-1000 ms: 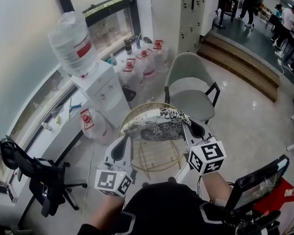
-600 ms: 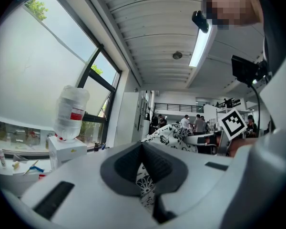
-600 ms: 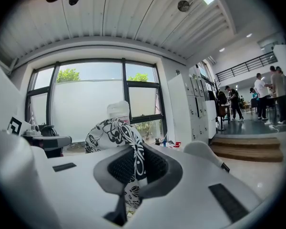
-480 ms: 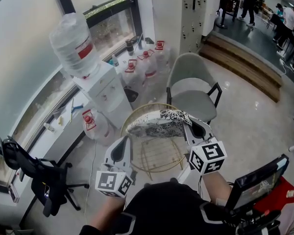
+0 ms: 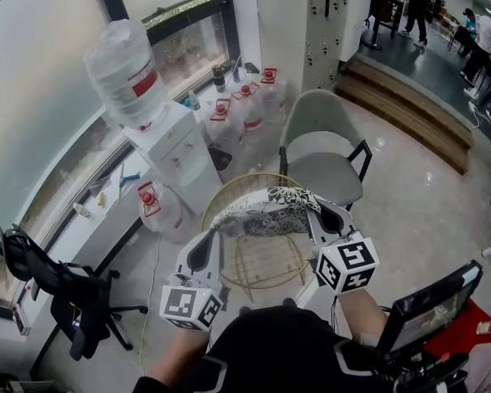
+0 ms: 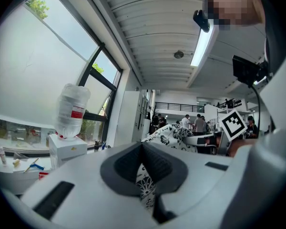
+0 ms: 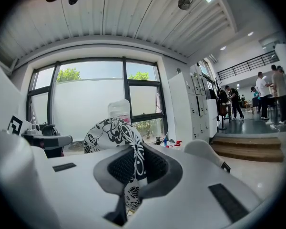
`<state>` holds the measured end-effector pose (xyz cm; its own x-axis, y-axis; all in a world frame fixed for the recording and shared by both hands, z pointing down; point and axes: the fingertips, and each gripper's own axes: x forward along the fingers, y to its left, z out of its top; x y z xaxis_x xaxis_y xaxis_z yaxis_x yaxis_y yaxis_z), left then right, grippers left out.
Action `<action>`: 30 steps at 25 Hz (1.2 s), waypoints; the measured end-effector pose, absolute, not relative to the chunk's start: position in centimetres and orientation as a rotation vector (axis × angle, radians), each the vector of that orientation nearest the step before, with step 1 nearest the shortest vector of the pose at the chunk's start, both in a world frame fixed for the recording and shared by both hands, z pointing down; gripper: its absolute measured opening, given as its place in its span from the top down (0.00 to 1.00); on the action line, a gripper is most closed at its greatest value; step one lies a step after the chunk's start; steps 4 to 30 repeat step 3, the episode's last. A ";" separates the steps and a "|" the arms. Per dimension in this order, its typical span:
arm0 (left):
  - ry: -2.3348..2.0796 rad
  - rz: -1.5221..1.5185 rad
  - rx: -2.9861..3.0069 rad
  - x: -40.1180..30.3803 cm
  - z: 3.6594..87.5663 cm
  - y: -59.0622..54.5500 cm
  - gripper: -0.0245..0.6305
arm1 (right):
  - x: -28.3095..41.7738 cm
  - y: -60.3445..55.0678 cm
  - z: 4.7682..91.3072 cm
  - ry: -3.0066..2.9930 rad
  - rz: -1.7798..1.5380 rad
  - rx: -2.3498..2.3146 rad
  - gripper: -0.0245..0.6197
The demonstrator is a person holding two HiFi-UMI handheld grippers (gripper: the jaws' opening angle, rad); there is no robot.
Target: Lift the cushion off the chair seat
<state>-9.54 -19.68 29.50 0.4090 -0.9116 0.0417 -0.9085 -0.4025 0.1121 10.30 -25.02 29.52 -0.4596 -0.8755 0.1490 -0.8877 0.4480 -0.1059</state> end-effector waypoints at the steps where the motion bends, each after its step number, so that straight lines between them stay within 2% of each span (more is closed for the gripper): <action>1: -1.645 -0.038 2.536 -9.6 29.5 -19.7 0.95 | 10.3 -25.1 29.5 -2.608 0.260 1.592 0.93; 30: -1.642 -0.035 2.533 -9.6 29.4 -19.9 0.95 | 10.2 -25.2 29.4 -2.603 0.260 1.593 0.93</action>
